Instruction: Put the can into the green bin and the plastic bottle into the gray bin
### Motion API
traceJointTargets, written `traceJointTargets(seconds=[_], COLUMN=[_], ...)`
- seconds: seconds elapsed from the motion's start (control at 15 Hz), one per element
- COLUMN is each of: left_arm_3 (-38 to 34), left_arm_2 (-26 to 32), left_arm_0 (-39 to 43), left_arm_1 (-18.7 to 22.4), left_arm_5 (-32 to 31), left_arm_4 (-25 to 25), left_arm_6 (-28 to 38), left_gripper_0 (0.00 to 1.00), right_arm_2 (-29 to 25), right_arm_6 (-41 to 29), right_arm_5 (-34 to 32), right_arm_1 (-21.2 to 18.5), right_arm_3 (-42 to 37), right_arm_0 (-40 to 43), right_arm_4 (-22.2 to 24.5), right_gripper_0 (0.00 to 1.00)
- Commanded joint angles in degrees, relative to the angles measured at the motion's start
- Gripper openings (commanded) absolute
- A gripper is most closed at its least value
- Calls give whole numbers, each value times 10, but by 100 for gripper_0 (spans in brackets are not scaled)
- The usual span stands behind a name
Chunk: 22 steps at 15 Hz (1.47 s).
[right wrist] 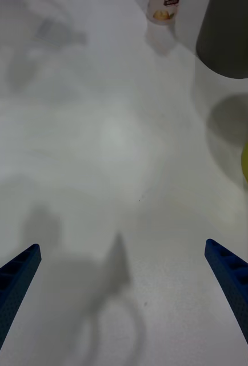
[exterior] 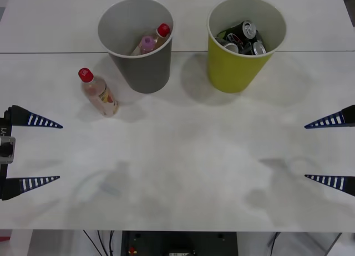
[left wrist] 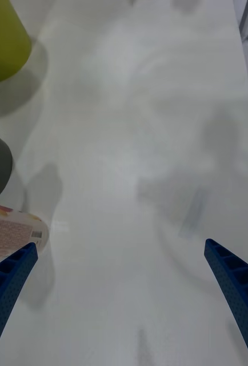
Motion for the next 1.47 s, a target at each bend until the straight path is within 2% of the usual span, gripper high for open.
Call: traceJointTargets(seconds=[0.07, 0.2, 0.6, 0.93, 1.13, 1.4, 1.47], left_arm_3=[0, 5, 9, 11, 11, 10, 10], left_arm_2=[0, -1, 1, 0, -23, -51, -56], left_arm_0=[0, -9, -20, -17, -16, -11, -9], left_arm_1=[0, -17, -28, -68, -67, -68, -67], left_arm_5=[0, -12, -12, 11, 71, 149, 168], left_arm_4=[0, -8, -10, -3, -6, -18, -25], left_arm_6=[0, 1, 25, 115, 174, 200, 229], left_gripper_0=[100, 100, 100, 100, 100, 100, 100], right_arm_2=[0, 0, 0, 0, 0, 0, 0], right_arm_6=[0, 0, 0, 0, 0, 0, 0], right_arm_5=[0, 0, 0, 0, 0, 0, 0], right_arm_1=[0, 0, 0, 0, 0, 0, 0], right_arm_3=[0, 0, 0, 0, 0, 0, 0], right_arm_0=[0, 0, 0, 0, 0, 0, 0], right_arm_4=[0, 0, 0, 0, 0, 0, 0], right_gripper_0=[100, 100, 100, 100, 100, 100, 100])
